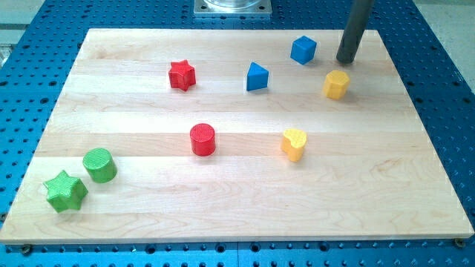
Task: Push the red star top right to the red circle
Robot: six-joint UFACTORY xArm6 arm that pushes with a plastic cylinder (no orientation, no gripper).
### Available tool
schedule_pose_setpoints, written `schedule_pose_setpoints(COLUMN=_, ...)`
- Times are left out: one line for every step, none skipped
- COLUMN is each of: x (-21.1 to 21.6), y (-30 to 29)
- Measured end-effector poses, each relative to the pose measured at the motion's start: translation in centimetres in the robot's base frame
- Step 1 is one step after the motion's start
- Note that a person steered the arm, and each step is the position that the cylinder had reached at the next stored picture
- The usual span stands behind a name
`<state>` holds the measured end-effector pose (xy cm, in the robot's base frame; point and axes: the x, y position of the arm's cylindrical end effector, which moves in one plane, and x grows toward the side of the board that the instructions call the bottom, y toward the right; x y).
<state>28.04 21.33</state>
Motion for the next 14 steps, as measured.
schedule_pose_setpoints(x=0.0, y=0.0)
schedule_pose_setpoints(x=0.0, y=0.0)
schedule_pose_setpoints(x=0.1, y=0.0)
schedule_pose_setpoints(x=0.1, y=0.0)
schedule_pose_setpoints(x=0.2, y=0.0)
schedule_pose_setpoints(x=0.2, y=0.1)
schedule_pose_setpoints(x=0.2, y=-0.4)
schedule_pose_setpoints(x=1.9, y=-9.3)
schedule_pose_setpoints(x=2.2, y=-11.2)
schedule_pose_setpoints(x=2.3, y=-12.0)
schedule_pose_setpoints(x=2.3, y=-12.0)
schedule_pose_setpoints(x=3.0, y=-13.1)
schedule_pose_setpoints(x=4.6, y=-7.0)
schedule_pose_setpoints(x=1.5, y=-4.3)
